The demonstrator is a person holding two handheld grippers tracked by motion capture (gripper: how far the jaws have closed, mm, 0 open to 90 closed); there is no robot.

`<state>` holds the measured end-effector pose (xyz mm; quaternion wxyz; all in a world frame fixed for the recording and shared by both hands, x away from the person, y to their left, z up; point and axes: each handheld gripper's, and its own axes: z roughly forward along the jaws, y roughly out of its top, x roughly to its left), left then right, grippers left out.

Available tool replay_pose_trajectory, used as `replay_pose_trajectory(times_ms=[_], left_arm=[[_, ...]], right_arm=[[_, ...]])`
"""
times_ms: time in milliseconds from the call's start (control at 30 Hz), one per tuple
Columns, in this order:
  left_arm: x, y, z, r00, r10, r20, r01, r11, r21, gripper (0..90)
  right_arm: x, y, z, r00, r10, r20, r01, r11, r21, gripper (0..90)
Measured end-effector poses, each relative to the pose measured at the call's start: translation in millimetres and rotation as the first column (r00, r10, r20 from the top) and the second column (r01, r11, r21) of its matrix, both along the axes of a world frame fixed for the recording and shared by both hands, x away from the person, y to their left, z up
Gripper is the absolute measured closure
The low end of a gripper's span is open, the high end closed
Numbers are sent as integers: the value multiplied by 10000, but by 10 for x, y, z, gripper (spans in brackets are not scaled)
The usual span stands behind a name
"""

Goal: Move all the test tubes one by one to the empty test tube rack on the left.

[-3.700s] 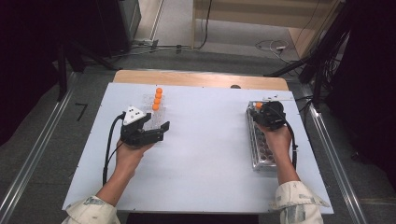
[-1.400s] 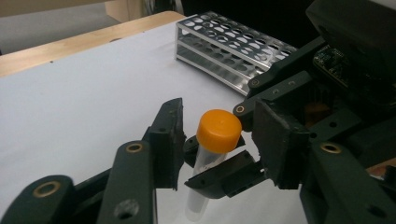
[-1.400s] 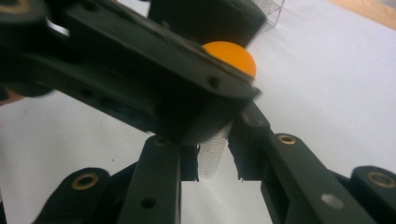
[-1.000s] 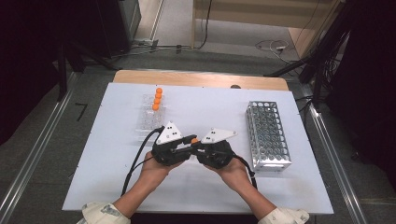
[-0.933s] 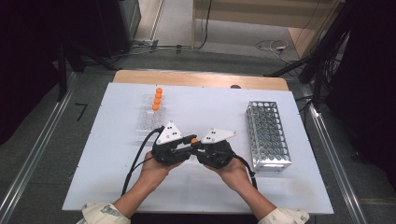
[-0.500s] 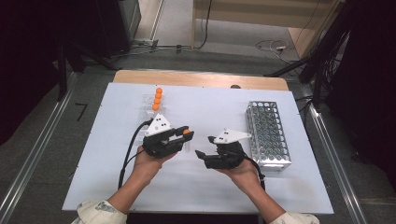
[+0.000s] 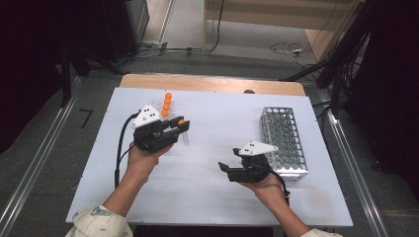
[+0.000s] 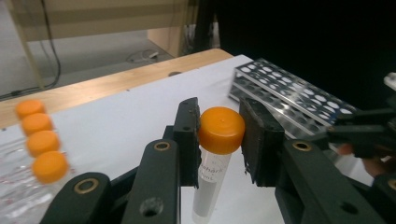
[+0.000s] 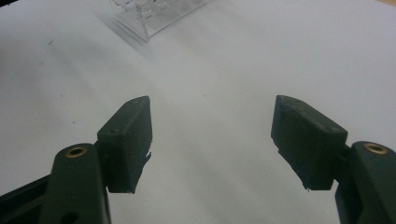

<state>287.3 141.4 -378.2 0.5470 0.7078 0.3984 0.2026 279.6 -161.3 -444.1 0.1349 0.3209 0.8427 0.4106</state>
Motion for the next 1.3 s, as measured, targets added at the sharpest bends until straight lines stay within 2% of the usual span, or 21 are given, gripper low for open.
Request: replay_pose_trajectory(times_ms=[200, 333, 433, 567, 667, 767, 867, 1300], left_arm=[[74, 162, 15, 9957, 913, 151, -915, 9957, 136, 703], [107, 226, 9, 9869, 1548, 458, -1570, 9863, 501, 703], [146, 267, -11, 9821, 1823, 471, -1851, 9808, 621, 703], [205, 319, -46, 9768, 2111, 368, -2130, 9753, 590, 703], [245, 343, -58, 9708, 2356, 446, -2378, 9700, 511, 703], [290, 352, -70, 9700, 2412, 306, -2425, 9688, 507, 703], [316, 343, -110, 9691, 2454, 227, -2464, 9668, 671, 702], [378, 330, -416, 9634, 2662, -328, -2618, 9598, 1014, 701]], right_arm=[[-12, 6, 9, 10000, 49, 58, -50, 10000, 28, 282], [-9, -4, 13, 10000, 65, 45, -65, 10000, 54, 286], [-12, 8, 8, 9999, 101, 65, -102, 9999, 38, 288], [-17, 16, 6, 9999, 125, 39, -125, 9999, 35, 289], [-16, 17, -3, 9999, 121, -6, -121, 9999, 7, 289], [-13, 18, -8, 9999, 119, -8, -119, 9999, 8, 289], [-11, 17, -8, 9999, 95, -32, -95, 9999, 38, 289], [-16, 26, -19, 9999, 143, -42, -143, 9999, -25, 291]])
